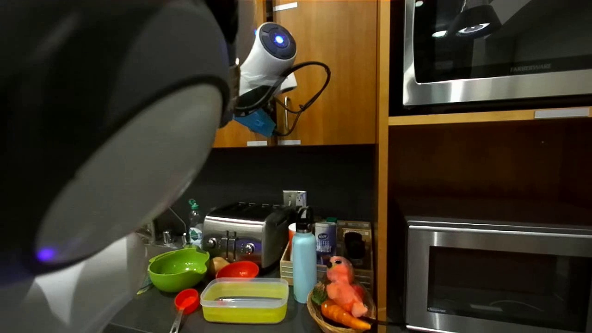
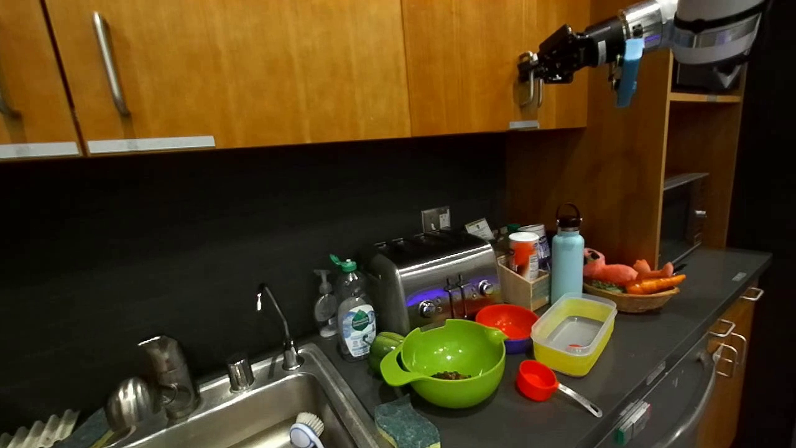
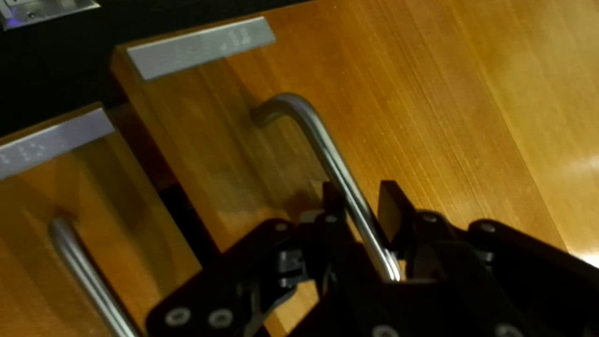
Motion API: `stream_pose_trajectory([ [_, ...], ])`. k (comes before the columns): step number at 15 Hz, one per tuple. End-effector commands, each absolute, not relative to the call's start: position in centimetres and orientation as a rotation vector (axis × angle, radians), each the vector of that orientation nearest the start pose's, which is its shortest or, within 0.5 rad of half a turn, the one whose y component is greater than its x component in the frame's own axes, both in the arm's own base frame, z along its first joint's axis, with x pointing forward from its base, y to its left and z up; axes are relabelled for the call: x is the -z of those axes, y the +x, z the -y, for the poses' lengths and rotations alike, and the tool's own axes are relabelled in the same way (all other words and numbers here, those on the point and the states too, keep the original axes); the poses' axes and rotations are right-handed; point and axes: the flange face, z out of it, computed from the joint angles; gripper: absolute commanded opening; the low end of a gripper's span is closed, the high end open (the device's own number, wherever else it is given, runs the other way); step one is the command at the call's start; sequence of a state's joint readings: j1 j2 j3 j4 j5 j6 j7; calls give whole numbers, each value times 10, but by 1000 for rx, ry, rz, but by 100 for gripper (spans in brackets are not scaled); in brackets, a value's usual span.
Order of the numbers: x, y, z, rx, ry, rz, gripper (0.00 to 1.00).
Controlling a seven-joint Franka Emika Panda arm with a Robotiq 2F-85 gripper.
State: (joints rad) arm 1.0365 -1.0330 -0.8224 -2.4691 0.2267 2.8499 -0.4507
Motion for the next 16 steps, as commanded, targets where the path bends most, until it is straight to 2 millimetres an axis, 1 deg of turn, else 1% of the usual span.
stream_pose_trajectory([
  [1, -606, 388, -27, 1210, -1996, 357, 6],
  [3, -607, 374, -45, 1216, -1981, 365, 6],
  [6, -609, 354, -65, 1217, -1966, 367, 6],
  [11, -609, 314, -88, 1205, -1923, 360, 6],
  [14, -607, 290, -104, 1180, -1894, 367, 6],
  [16, -606, 270, -116, 1159, -1877, 382, 6],
])
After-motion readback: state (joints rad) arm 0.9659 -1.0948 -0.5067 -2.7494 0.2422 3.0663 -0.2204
